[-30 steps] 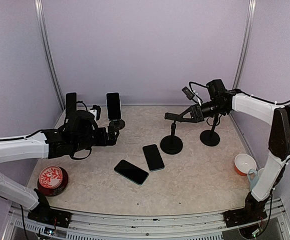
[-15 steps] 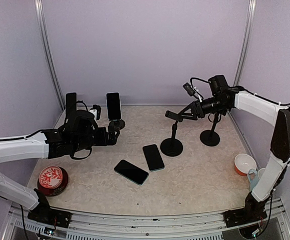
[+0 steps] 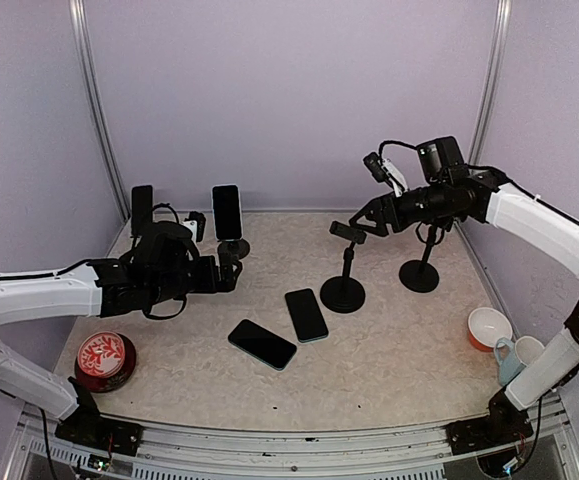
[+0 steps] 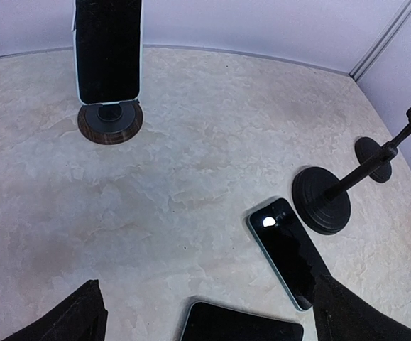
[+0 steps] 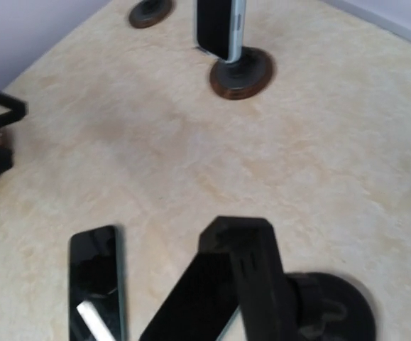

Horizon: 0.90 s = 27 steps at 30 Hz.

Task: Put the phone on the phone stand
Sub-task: Adjust the phone stand at the center of the board.

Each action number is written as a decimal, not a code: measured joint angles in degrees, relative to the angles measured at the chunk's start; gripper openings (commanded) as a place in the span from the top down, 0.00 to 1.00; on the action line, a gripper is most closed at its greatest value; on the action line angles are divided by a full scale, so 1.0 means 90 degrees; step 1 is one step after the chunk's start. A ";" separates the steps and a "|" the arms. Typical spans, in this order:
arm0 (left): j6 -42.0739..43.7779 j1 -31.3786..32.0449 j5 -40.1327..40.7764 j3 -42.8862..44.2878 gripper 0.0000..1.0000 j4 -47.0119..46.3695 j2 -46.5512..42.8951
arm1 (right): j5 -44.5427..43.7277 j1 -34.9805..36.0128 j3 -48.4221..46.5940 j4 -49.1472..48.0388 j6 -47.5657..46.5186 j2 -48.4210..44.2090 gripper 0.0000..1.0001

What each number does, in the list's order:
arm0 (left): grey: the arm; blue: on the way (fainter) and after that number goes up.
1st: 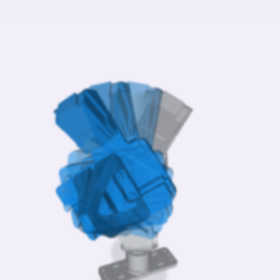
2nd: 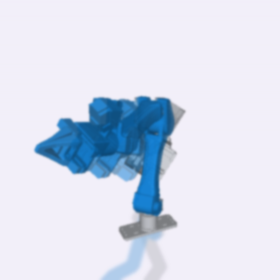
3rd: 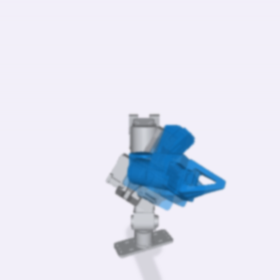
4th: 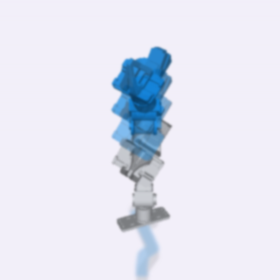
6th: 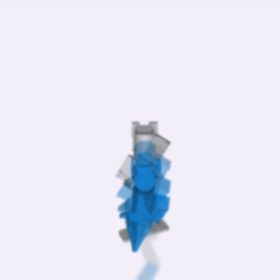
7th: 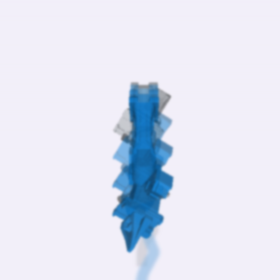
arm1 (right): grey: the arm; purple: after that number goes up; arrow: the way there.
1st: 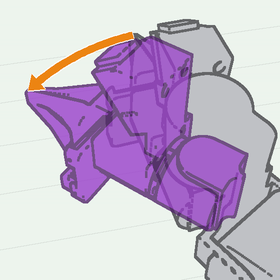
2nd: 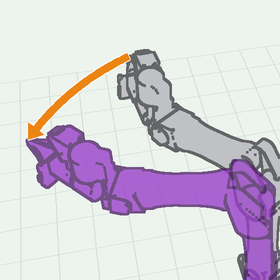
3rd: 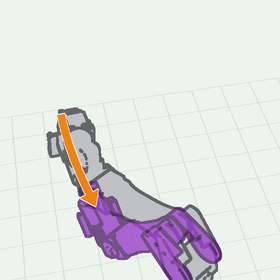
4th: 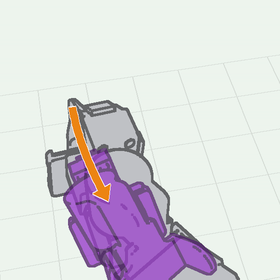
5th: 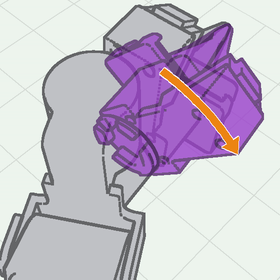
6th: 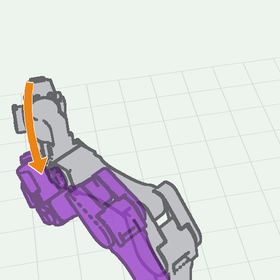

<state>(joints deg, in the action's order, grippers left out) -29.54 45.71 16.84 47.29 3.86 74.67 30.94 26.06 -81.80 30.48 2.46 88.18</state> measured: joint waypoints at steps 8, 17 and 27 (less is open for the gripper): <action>-0.0002 0.0000 -0.0019 0.0000 0.01 -0.0085 0.0073 | -0.2035 0.0648 0.0627 -0.0260 0.0840 -0.0775 0.37; -0.0010 0.0002 -0.0063 0.0000 0.01 -0.0134 0.0172 | -0.3296 0.1081 0.1379 -0.0750 0.1457 -0.0930 0.47; -0.0007 0.0002 -0.0063 0.0000 0.01 -0.0146 0.0177 | -0.3619 0.1202 0.1583 -0.1207 0.1722 -0.0942 0.51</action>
<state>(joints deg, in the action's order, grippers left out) -29.61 45.74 16.27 47.29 2.55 76.27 -1.63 36.88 -67.55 19.62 17.96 79.70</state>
